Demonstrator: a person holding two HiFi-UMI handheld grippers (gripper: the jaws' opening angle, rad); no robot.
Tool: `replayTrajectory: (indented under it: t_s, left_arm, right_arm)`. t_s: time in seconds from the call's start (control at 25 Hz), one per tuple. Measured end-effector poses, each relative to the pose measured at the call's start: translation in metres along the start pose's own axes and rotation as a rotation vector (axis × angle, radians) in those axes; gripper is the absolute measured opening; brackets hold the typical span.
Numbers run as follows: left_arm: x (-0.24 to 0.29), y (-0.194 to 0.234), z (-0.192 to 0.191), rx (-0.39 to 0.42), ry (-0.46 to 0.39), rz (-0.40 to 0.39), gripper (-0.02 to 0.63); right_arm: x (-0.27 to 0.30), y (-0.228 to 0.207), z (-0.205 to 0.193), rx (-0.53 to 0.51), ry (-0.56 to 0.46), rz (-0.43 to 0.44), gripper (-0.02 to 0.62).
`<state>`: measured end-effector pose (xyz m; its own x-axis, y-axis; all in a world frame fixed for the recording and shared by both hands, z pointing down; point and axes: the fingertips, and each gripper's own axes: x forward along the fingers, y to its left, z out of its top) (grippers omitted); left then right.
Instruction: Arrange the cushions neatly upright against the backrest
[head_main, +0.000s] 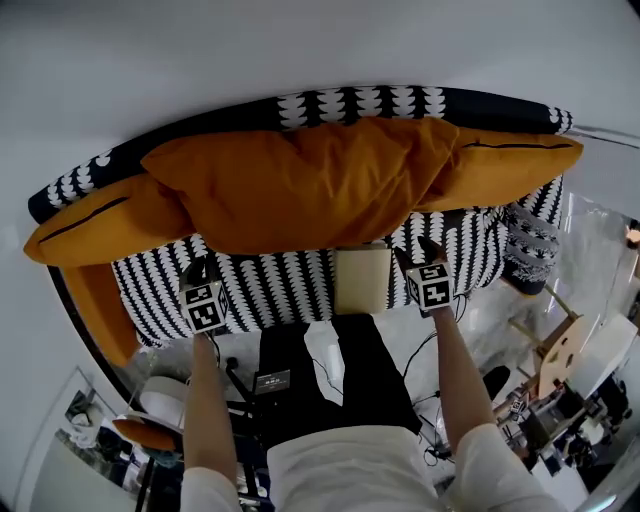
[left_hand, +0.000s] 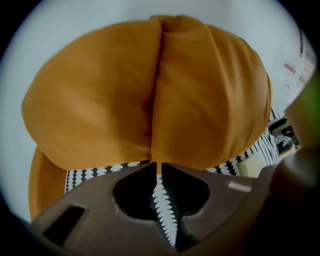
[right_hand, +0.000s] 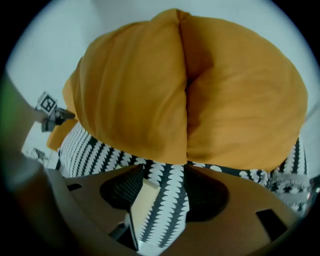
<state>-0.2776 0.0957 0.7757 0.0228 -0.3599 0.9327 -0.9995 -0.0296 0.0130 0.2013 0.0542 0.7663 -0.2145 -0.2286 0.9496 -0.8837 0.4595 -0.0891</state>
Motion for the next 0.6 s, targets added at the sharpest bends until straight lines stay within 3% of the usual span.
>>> replayTrajectory:
  t_s: [0.12, 0.16, 0.32, 0.48, 0.6]
  left_arm:
    - [0.037, -0.015, -0.022, 0.117, 0.090, -0.091, 0.168]
    - [0.045, -0.017, -0.025, 0.158, 0.090, -0.100, 0.178]
    - [0.059, -0.016, -0.021, 0.182, 0.019, -0.092, 0.178]
    - [0.067, -0.022, -0.020, 0.191, 0.000, -0.083, 0.149]
    - [0.075, -0.035, -0.014, 0.262, -0.011, -0.096, 0.118]
  right_arm:
    - [0.029, -0.010, -0.003, -0.210, 0.043, -0.013, 0.225]
    - [0.038, -0.012, -0.002, -0.259, 0.045, -0.006, 0.226]
    - [0.060, -0.008, 0.012, -0.358, 0.028, 0.015, 0.225]
    - [0.070, -0.005, 0.022, -0.346, -0.002, 0.007, 0.222]
    - [0.075, -0.007, 0.024, -0.330, -0.030, -0.025, 0.153]
